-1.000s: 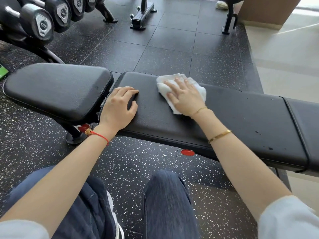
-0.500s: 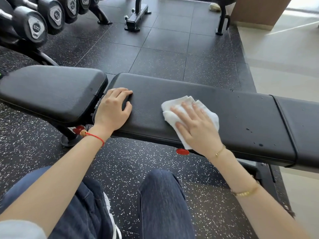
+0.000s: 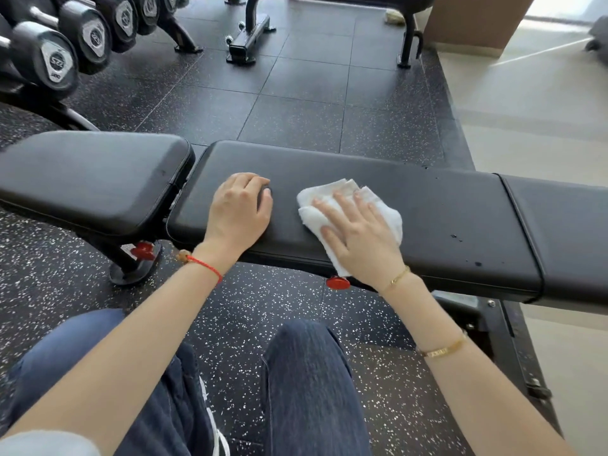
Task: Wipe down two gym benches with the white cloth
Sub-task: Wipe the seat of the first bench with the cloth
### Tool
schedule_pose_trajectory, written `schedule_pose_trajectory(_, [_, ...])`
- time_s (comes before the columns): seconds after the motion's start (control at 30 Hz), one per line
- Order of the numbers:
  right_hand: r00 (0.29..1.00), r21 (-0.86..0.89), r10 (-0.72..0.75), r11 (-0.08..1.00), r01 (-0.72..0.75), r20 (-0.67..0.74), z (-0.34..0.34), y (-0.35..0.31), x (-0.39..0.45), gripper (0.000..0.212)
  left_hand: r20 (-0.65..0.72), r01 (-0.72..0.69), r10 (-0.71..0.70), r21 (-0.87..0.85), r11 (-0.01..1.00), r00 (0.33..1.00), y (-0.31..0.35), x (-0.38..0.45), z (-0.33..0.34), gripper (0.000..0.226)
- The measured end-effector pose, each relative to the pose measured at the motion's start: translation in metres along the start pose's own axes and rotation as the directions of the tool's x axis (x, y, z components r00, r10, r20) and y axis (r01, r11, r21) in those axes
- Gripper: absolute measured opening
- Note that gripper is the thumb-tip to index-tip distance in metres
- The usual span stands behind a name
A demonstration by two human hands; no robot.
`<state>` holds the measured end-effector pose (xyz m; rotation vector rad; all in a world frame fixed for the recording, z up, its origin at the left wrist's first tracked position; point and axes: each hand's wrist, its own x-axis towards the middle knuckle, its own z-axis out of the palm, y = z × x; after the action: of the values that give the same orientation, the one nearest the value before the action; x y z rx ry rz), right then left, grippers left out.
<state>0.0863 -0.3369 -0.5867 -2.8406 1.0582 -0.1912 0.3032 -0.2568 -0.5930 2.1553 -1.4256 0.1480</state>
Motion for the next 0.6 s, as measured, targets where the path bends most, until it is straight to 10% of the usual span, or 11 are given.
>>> schedule_pose_trajectory(0.43, [0.912,-0.040,0.408,0.913,-0.407,0.040,-0.022,0.131,0.071,0.048,0.073,-0.035,0.033,0.034,0.999,0.997,0.067,-0.004,0.039,0.040])
schedule_pose_trajectory(0.6, [0.979,-0.039,0.198,0.980,-0.196,0.057,-0.015,0.078,0.084,0.049,0.064,-0.033,0.031,0.027,0.999,0.997,0.066,-0.004,0.038,0.040])
